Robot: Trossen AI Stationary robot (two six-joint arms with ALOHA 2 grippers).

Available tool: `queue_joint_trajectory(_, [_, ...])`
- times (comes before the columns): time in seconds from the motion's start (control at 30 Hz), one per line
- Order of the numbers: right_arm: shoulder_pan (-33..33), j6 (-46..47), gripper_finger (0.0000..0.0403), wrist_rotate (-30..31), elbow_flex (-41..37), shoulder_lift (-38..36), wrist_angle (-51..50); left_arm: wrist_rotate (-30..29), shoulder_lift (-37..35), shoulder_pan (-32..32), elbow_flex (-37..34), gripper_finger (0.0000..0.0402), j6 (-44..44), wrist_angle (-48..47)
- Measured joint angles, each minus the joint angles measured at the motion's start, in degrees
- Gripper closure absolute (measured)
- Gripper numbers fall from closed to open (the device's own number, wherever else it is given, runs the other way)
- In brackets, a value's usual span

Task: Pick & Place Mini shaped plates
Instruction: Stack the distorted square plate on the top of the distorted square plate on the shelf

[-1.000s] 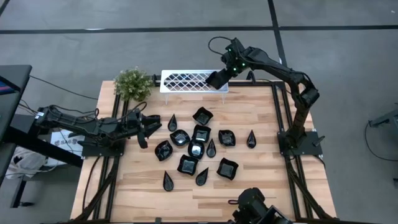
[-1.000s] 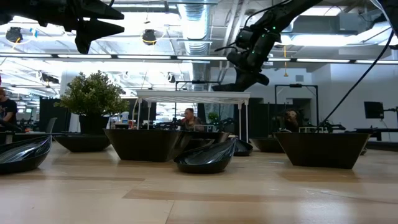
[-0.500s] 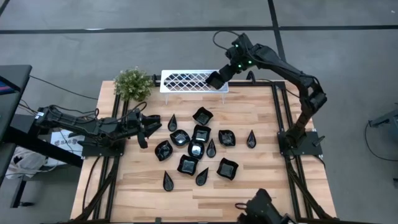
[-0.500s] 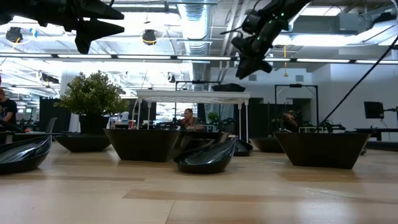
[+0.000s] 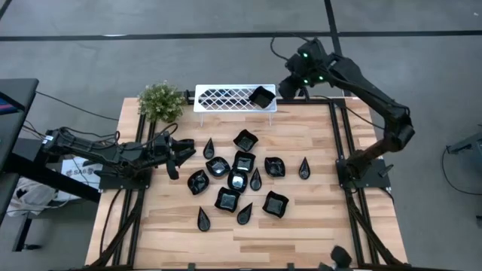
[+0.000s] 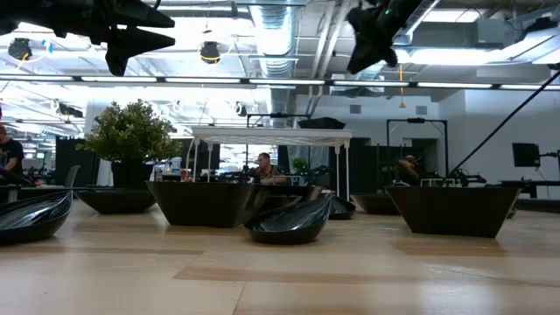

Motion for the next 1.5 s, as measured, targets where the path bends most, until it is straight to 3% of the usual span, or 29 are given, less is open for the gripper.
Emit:
queue_joint_trajectory(0.13, [1.2,-6.1,0.0326,-0.3,0.0,-2.7,-7.8,0.0,0.0,0.0,0.0,0.0247,0.1,0.0])
queue_joint_trajectory(0.3, [2.4,-11.7,0.0326,-7.4,0.0,-4.7,-16.7,0.0,0.0,0.0,0.0,0.0247,0.1,0.0])
queue_joint_trajectory(0.43, [4.2,-12.0,0.0326,-11.9,0.0,-5.3,-18.2,0.0,0.0,0.0,0.0,0.0247,0.1,0.0])
queue_joint_trajectory(0.63, [8.2,-13.7,0.0326,-12.3,-0.5,-5.3,-17.8,0.0,0.0,0.0,0.0,0.0247,0.0,0.0])
queue_joint_trajectory(0.8, [10.8,-11.8,0.0326,-13.6,-10.6,-10.2,-11.7,0.0,0.0,0.0,0.0,0.0247,-0.4,0.0])
queue_joint_trajectory(0.93, [12.2,-3.6,0.0326,-13.3,-26.7,-18.3,3.4,0.0,0.0,0.0,0.0,0.0247,-0.5,0.0])
queue_joint_trajectory(1.13, [15.9,10.4,0.0326,-7.4,-46.6,-27.1,25.0,0.0,0.0,0.0,0.0,0.0247,-2.3,0.0])
queue_joint_trajectory(1.23, [19.4,13.1,0.0326,-7.6,-50.1,-27.8,26.9,0.0,0.0,0.0,0.0,0.0247,-2.4,0.0])
queue_joint_trajectory(1.5, [30.5,21.7,0.0326,-7.8,-50.5,-23.4,26.9,0.0,0.0,0.0,0.0,0.0247,-2.4,0.0])
